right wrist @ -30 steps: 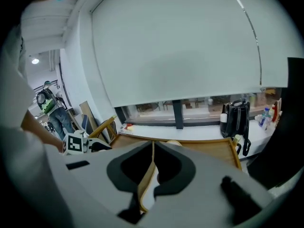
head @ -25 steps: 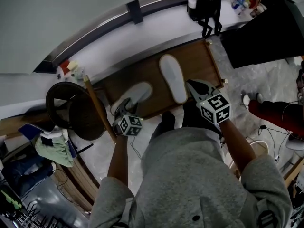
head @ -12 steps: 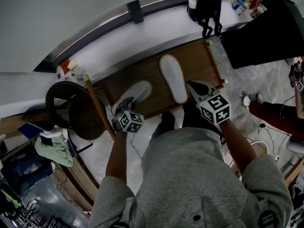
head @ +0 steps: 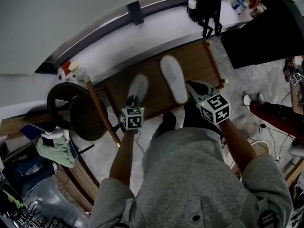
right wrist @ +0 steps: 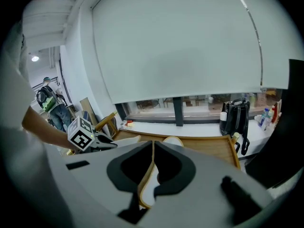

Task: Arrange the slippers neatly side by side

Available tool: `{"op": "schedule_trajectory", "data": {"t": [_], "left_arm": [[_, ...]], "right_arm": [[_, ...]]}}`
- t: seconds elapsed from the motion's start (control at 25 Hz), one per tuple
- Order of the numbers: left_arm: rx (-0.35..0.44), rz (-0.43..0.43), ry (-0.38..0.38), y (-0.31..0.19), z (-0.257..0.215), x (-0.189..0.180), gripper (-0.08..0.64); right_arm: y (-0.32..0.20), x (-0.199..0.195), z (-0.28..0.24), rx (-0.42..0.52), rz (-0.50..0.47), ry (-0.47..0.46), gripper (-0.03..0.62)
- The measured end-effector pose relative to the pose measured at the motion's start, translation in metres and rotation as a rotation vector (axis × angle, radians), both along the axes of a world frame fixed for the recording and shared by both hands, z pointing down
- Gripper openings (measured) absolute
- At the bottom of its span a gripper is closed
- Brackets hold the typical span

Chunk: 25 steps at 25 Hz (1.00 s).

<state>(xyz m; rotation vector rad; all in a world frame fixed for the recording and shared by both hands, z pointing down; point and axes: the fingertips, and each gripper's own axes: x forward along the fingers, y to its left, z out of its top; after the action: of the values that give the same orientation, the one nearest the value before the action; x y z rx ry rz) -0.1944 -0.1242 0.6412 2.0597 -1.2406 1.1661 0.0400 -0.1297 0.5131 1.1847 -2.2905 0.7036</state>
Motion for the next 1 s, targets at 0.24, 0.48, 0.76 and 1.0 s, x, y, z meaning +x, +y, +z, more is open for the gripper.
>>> {"op": "schedule_trajectory", "data": {"t": [0.24, 0.48, 0.76, 1.0], "left_arm": [[-0.054, -0.176, 0.055, -0.003, 0.000, 0.013, 0.031], [-0.102, -0.312, 0.036, -0.008, 0.001, 0.031, 0.031], [-0.174, -0.481, 0.035, -0.012, 0.006, 0.047, 0.031], [-0.211, -0.572, 0.023, -0.017, 0.015, 0.069, 0.031]], "right_arm": [[0.000, 0.006, -0.001, -0.006, 0.015, -0.007, 0.034], [-0.004, 0.021, -0.002, -0.018, 0.007, -0.012, 0.034], [-0.023, 0.047, -0.001, -0.033, -0.023, -0.030, 0.034], [-0.042, 0.073, 0.000, -0.046, -0.062, -0.050, 0.034]]}}
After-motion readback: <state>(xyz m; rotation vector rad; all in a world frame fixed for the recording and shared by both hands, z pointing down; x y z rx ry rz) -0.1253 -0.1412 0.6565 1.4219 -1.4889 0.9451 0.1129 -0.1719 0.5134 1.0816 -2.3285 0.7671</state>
